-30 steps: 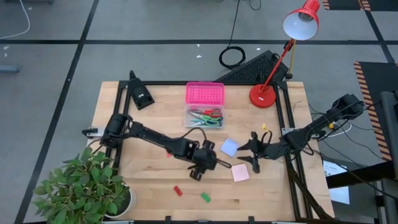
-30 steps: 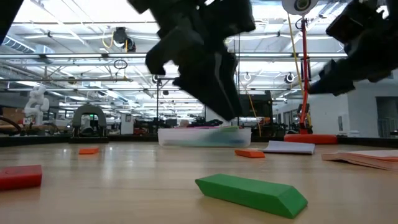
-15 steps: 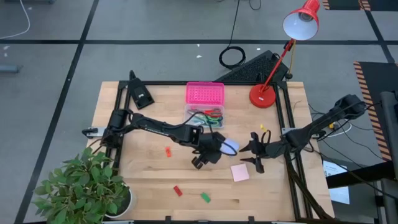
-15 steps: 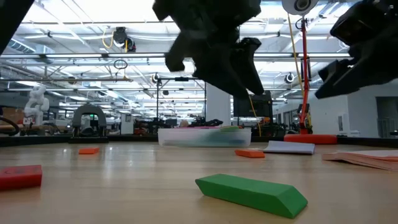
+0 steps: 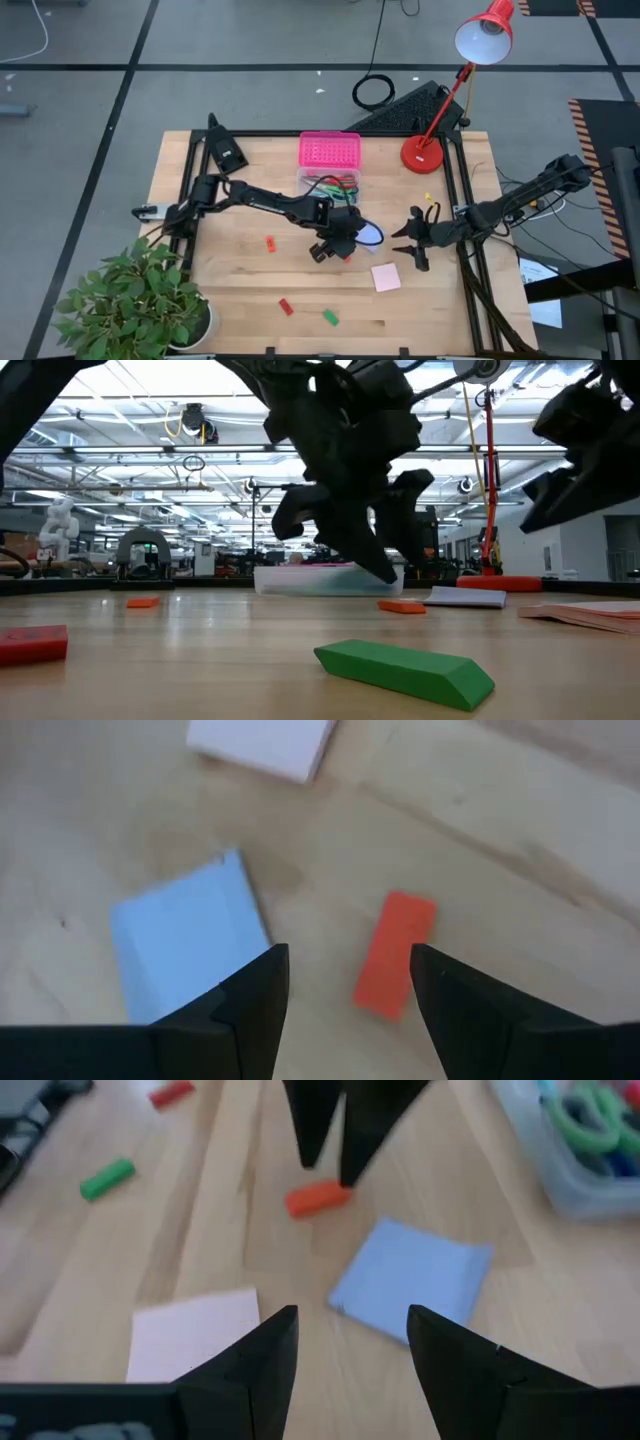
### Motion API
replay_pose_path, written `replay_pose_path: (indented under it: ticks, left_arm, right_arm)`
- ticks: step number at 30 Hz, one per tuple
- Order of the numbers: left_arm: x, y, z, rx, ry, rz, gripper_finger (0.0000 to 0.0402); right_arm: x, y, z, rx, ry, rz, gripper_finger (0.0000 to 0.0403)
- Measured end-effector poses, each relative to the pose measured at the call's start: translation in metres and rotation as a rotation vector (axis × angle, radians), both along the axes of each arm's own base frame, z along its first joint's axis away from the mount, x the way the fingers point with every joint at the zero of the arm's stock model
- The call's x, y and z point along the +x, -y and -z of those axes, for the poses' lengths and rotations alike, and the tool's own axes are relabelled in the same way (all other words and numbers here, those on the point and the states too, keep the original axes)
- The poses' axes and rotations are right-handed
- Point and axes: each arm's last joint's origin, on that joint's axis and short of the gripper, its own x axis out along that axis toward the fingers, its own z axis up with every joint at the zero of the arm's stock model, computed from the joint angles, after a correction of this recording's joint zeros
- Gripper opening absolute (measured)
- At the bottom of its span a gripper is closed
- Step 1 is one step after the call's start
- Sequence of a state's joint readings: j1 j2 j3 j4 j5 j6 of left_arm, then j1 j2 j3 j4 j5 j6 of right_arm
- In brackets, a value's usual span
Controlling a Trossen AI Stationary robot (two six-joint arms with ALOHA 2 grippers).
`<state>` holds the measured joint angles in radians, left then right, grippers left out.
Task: Pack school essentials
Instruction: Put the right orange eraser into the supply box
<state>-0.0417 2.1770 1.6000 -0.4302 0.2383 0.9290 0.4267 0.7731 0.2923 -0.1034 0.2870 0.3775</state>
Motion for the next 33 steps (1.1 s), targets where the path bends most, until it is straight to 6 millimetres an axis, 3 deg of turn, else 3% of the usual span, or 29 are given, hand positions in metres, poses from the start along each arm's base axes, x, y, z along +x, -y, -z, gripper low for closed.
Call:
replay_pose_path:
  ticks: [8,21,33]
  left_arm:
    - [0.0,-0.007,0.009,-0.098,-0.028,0.061,0.0211]
    - [0.004,-0.006,0.031,-0.104,-0.054,0.073,0.0209]
    - [0.002,-0.006,0.034,-0.168,-0.112,-0.016,0.0101]
  right_arm:
    - [-0.001,0.001,0.002,-0.032,-0.017,-0.015,0.0184]
    - [-0.001,0.001,0.002,-0.027,-0.017,-0.014,0.0184]
    - [-0.001,0.001,0.002,-0.038,-0.017,-0.023,0.0184]
